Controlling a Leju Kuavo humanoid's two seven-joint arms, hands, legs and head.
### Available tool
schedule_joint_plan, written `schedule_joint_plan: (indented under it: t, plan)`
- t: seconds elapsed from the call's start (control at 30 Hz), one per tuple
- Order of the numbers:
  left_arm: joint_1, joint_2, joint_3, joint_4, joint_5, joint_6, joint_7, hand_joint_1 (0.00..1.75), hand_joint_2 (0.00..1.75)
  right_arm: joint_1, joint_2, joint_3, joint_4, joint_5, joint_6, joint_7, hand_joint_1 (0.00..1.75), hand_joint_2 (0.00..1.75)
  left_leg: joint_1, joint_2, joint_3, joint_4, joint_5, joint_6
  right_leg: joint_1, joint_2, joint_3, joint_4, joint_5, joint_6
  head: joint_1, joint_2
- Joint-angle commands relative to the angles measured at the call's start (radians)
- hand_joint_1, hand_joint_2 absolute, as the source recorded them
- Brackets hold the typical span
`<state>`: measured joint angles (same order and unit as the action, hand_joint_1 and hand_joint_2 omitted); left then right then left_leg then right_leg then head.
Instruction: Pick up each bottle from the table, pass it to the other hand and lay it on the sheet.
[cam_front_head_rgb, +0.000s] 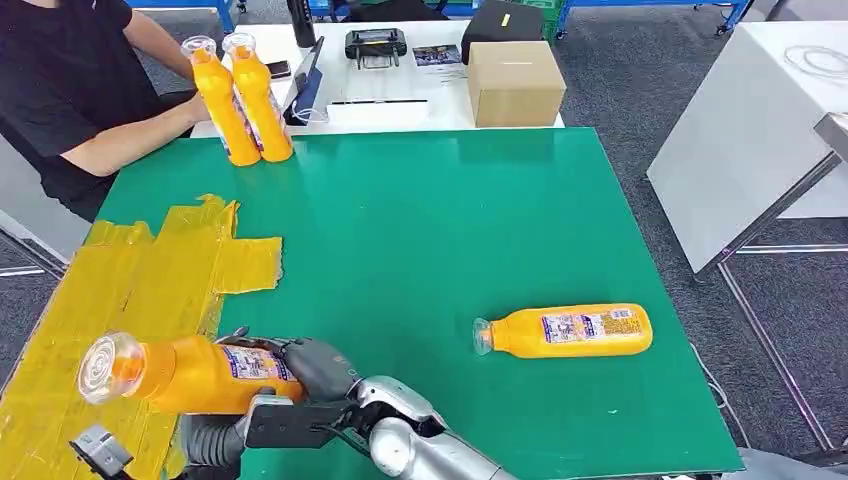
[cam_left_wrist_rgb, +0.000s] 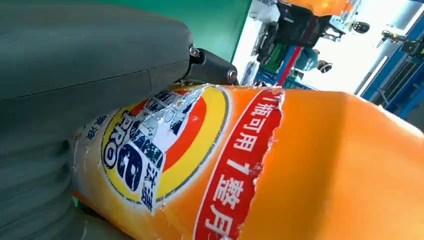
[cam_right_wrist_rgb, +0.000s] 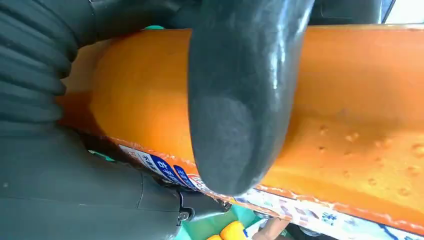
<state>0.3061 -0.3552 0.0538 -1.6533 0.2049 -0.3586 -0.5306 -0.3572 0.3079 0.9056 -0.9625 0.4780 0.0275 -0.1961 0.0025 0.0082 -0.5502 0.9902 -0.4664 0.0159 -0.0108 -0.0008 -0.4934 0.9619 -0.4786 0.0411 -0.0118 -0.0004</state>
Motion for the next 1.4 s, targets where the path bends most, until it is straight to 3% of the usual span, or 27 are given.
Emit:
schedule_joint_plan:
  t: [0.03, 0.17, 0.2, 0.23, 0.3, 0.33, 0.43, 0.47, 0.6, 0.67, 1.13, 1.3, 1.4]
  plan:
    - [-0.069, 0.006, -0.037, 0.009, -0.009, -0.006, 0.004, 1.75, 1.75, 0.012, -0.008, 0.081, 0.077, 0.009, 0.023, -0.003, 1.75, 1.75, 0.002, -0.004, 0.001, -0.001, 0.001, -0.001, 0.002, -0.004, 0.003, -0.002, 0.000, -0.001, 0.000, 0.000]
    - [-0.063, 0.006, -0.035, 0.004, -0.006, -0.003, 0.006, 1.75, 1.75, 0.027, -0.021, 0.063, 0.058, 0.037, -0.020, 0.008, 1.75, 1.75, 0.001, -0.005, 0.001, -0.001, 0.001, -0.001, 0.002, -0.004, 0.003, -0.002, 0.000, -0.001, 0.000, 0.000]
    - [-0.061, 0.006, -0.032, -0.001, -0.009, 0.003, 0.002, 1.75, 1.75, 0.036, -0.027, 0.050, 0.039, 0.054, -0.045, 0.013, 0.26, 1.75, 0.001, -0.004, 0.001, -0.001, 0.001, 0.000, 0.001, -0.003, 0.002, -0.002, 0.000, -0.001, 0.000, 0.000]
    - [-0.056, 0.006, -0.026, -0.009, -0.019, 0.009, -0.001, 1.75, 1.75, 0.045, -0.037, 0.038, 0.014, 0.065, -0.061, 0.016, 0.09, 1.75, 0.002, -0.005, 0.001, -0.001, 0.001, -0.001, 0.002, -0.004, 0.004, -0.003, 0.000, -0.001, 0.000, 0.000]
    - [-0.055, 0.010, -0.023, -0.011, -0.018, 0.007, 0.000, 1.75, 1.75, 0.042, -0.044, 0.032, 0.008, 0.064, -0.061, 0.014, 0.09, 1.75, 0.001, -0.005, 0.000, -0.001, 0.001, 0.000, 0.001, -0.004, 0.002, -0.002, 0.000, -0.001, 0.000, 0.000]
    - [-0.049, 0.006, -0.010, -0.023, -0.050, 0.023, -0.008, 1.75, 1.75, 0.059, -0.059, 0.013, -0.039, 0.078, -0.080, 0.036, 0.00, 1.75, 0.002, -0.005, 0.000, 0.000, 0.001, -0.001, 0.002, -0.005, 0.003, -0.002, 0.000, -0.001, 0.000, 0.000]
    - [-0.050, 0.015, 0.049, -0.046, -0.191, 0.105, -0.051, 1.75, 1.75, 0.113, -0.115, -0.056, -0.186, 0.091, -0.103, 0.047, 0.00, 1.75, 0.002, -0.005, 0.000, 0.000, 0.001, 0.000, 0.002, -0.004, 0.003, -0.002, 0.000, -0.001, 0.000, 0.000]
    - [-0.054, 0.024, 0.075, -0.048, -0.233, 0.133, -0.058, 1.75, 1.75, 0.132, -0.135, -0.076, -0.238, 0.093, -0.107, 0.050, 0.00, 0.00, 0.001, -0.005, 0.000, 0.000, 0.001, 0.000, 0.001, -0.005, 0.002, -0.002, 0.000, -0.001, 0.000, 0.000]
    - [-0.105, 0.066, 0.247, 0.001, -0.461, 0.298, -0.098, 1.75, 1.75, 0.201, -0.234, -0.168, -0.446, 0.108, -0.121, 0.064, 0.00, 0.00, 0.001, -0.005, 0.001, -0.001, 0.001, 0.000, 0.001, -0.004, 0.002, -0.002, 0.000, -0.001, 0.000, 0.000]
    - [-0.128, 0.072, 0.301, 0.033, -0.490, 0.295, -0.112, 1.75, 1.75, 0.202, -0.262, -0.201, -0.485, 0.101, -0.098, 0.069, 0.00, 0.00, 0.001, -0.006, 0.001, -0.002, 0.001, 0.000, 0.001, -0.005, 0.003, -0.003, 0.000, -0.001, 0.000, 0.000]
    - [-0.127, 0.053, 0.300, 0.028, -0.504, 0.284, -0.118, 1.75, 1.75, 0.200, -0.245, -0.205, -0.469, 0.106, -0.086, 0.066, 0.00, 0.00, 0.000, -0.002, 0.001, -0.001, 0.000, 0.000, 0.000, -0.001, 0.001, -0.001, 0.000, -0.001, 0.000, 0.000]
    - [-0.170, 0.123, 0.382, 0.133, -0.851, 0.590, -0.117, 1.75, 1.75, 0.231, -0.379, -0.340, -0.623, 0.049, -0.094, 0.046, 0.00, 0.00, 0.000, -0.004, 0.001, -0.001, 0.001, 0.000, 0.000, -0.003, 0.002, -0.002, 0.001, -0.001, 0.000, 0.000]
    - [-0.219, 0.185, 0.414, 0.281, -1.060, 0.693, -0.007, 1.75, 1.75, 0.271, -0.424, -0.411, -0.689, 0.024, -0.055, 0.015, 0.00, 0.00, 0.000, -0.006, 0.002, -0.002, 0.002, 0.000, 0.000, -0.005, 0.004, -0.003, 0.000, 0.000, 0.000, 0.000]
